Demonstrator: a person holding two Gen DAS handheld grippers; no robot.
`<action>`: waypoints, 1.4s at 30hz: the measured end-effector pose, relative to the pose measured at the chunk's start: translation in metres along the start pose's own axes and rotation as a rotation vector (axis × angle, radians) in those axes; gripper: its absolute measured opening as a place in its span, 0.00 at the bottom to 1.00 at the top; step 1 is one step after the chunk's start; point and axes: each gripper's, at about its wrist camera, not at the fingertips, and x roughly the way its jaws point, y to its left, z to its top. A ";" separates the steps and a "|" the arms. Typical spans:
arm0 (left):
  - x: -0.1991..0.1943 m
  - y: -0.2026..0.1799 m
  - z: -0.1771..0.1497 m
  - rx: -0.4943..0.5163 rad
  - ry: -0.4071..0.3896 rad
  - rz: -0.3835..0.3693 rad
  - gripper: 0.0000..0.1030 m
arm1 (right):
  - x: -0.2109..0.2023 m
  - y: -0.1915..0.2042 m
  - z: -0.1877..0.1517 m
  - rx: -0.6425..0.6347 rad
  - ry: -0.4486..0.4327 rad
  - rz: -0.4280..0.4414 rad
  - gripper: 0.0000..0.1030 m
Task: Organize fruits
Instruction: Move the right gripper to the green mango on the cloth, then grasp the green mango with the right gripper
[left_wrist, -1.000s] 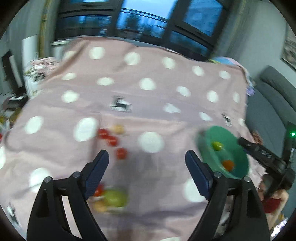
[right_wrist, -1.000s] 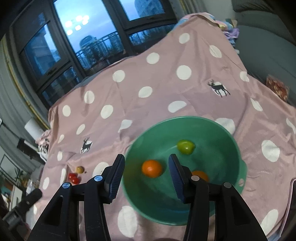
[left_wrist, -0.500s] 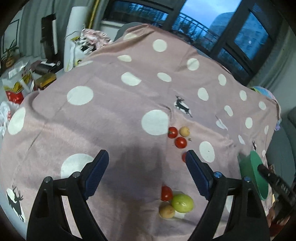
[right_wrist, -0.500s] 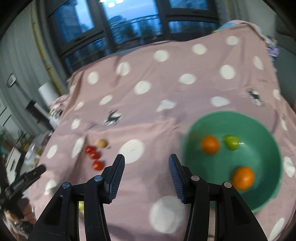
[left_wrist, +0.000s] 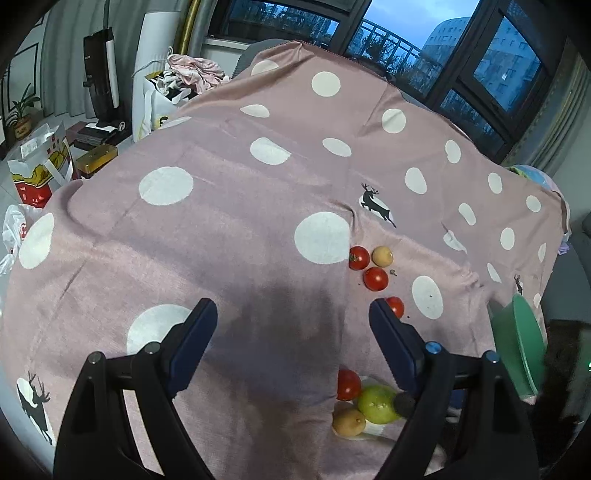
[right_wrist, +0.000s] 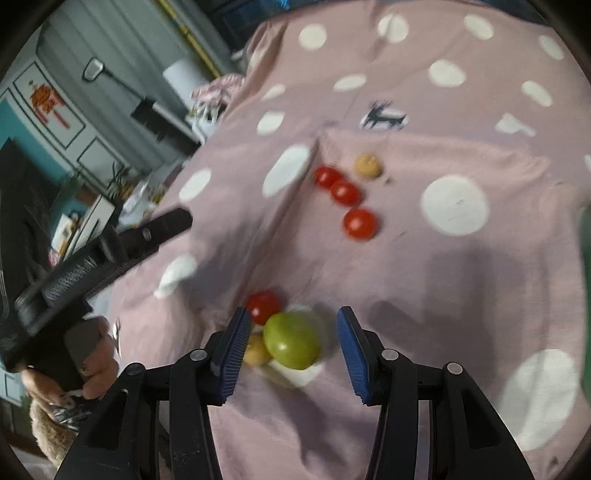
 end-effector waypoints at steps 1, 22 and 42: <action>0.000 0.000 0.000 0.000 0.002 -0.003 0.81 | 0.005 0.000 -0.001 0.005 0.012 -0.006 0.49; 0.005 -0.025 -0.011 0.074 0.031 -0.031 0.81 | 0.015 -0.002 -0.007 -0.002 0.035 -0.047 0.40; 0.022 -0.077 -0.040 0.198 0.126 -0.115 0.77 | -0.011 -0.067 -0.006 0.183 0.057 -0.093 0.40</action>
